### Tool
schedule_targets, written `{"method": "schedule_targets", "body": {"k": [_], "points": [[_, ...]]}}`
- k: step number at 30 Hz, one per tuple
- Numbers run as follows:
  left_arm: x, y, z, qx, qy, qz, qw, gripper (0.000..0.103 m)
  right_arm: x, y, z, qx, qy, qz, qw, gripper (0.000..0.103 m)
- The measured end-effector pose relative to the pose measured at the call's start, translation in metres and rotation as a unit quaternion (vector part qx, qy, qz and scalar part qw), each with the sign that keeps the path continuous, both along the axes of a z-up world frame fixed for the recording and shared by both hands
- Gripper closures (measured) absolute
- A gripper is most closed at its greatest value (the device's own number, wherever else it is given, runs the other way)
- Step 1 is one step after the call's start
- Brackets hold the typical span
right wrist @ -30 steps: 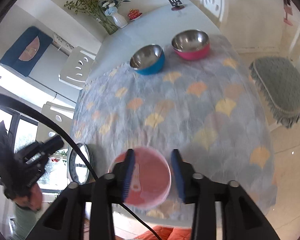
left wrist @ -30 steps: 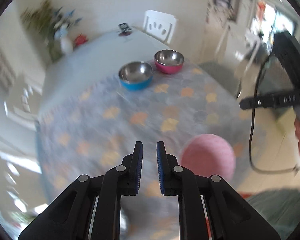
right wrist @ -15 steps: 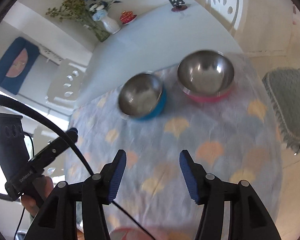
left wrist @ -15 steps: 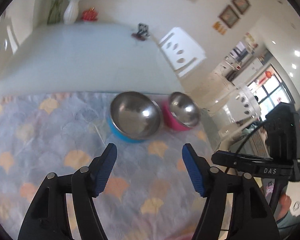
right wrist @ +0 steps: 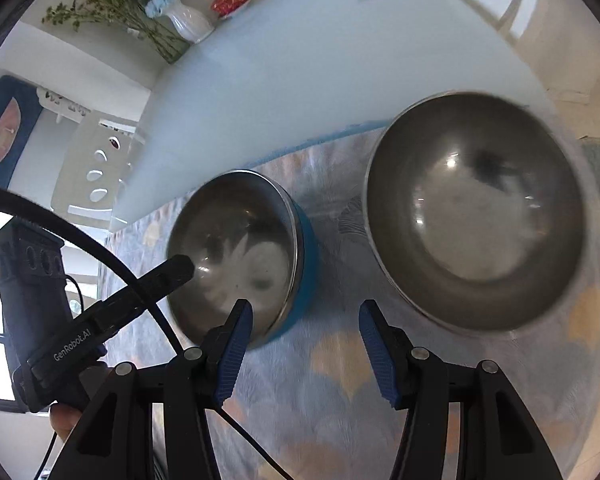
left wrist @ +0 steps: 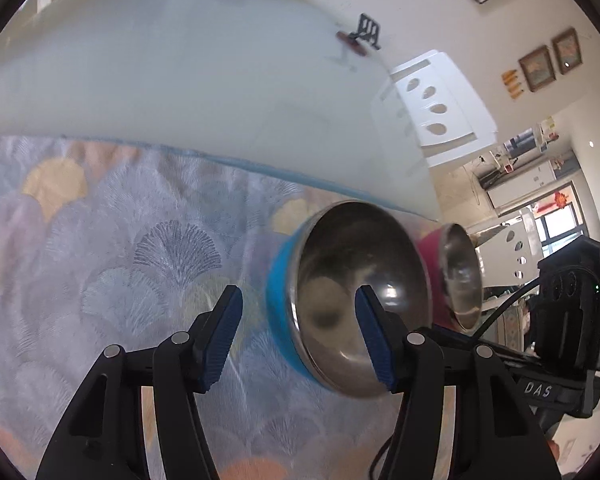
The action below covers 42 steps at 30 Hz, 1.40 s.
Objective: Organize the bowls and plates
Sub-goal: 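Move the right gripper to the blue steel bowl and grasp its rim, then lift the blue bowl and nest it into the pink bowl in the left gripper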
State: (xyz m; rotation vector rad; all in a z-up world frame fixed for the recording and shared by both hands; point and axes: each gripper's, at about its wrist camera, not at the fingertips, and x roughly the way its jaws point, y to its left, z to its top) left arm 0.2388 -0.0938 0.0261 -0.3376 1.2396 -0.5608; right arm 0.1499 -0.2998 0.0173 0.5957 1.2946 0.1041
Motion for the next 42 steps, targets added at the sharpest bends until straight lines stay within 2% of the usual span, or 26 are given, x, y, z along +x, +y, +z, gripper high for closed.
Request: {"method": "schedule_targets", "body": {"k": [4,7,13,14,15,19,21,27,35,42], "points": [[0.007,-0.007,-0.012,0.009,0.014,-0.007,0.9998,0.056,0.009,0.001,-0.019,0.010,0.014,0.003,1.000,0.049],[0.012,-0.013,-0.021,0.008,0.019,-0.010,0.9997,0.066,0.012,0.004,-0.029,0.019,0.020,0.007,1.000,0.049],[0.017,-0.019,-0.027,0.002,0.016,-0.004,0.9999,0.079,0.016,0.018,-0.026,0.002,0.004,0.032,0.999,0.050],[0.017,-0.018,-0.027,0.000,0.016,-0.003,0.9999,0.079,0.016,0.020,-0.025,-0.001,0.000,0.036,0.999,0.054],[0.018,-0.018,-0.027,-0.001,0.016,-0.002,0.9999,0.080,0.016,0.023,-0.024,-0.007,-0.005,0.040,0.999,0.065],[0.015,-0.018,-0.024,0.003,0.017,-0.004,0.9999,0.080,0.013,0.028,-0.018,-0.031,-0.019,0.041,0.998,0.067],[0.010,-0.017,-0.018,0.004,0.011,-0.007,0.9999,0.080,0.009,0.026,-0.015,-0.031,-0.025,0.024,0.999,0.067],[-0.008,-0.009,0.007,-0.002,-0.007,-0.004,1.0000,0.080,0.001,0.030,0.008,-0.046,-0.035,0.045,0.997,0.067],[-0.055,0.008,0.066,-0.025,-0.046,-0.004,0.9986,0.080,-0.026,0.052,0.064,-0.063,-0.056,0.072,0.994,0.067],[-0.118,0.027,0.115,-0.053,-0.079,-0.016,0.9953,0.080,-0.083,0.073,0.118,-0.103,-0.074,0.083,0.988,0.067]]}}
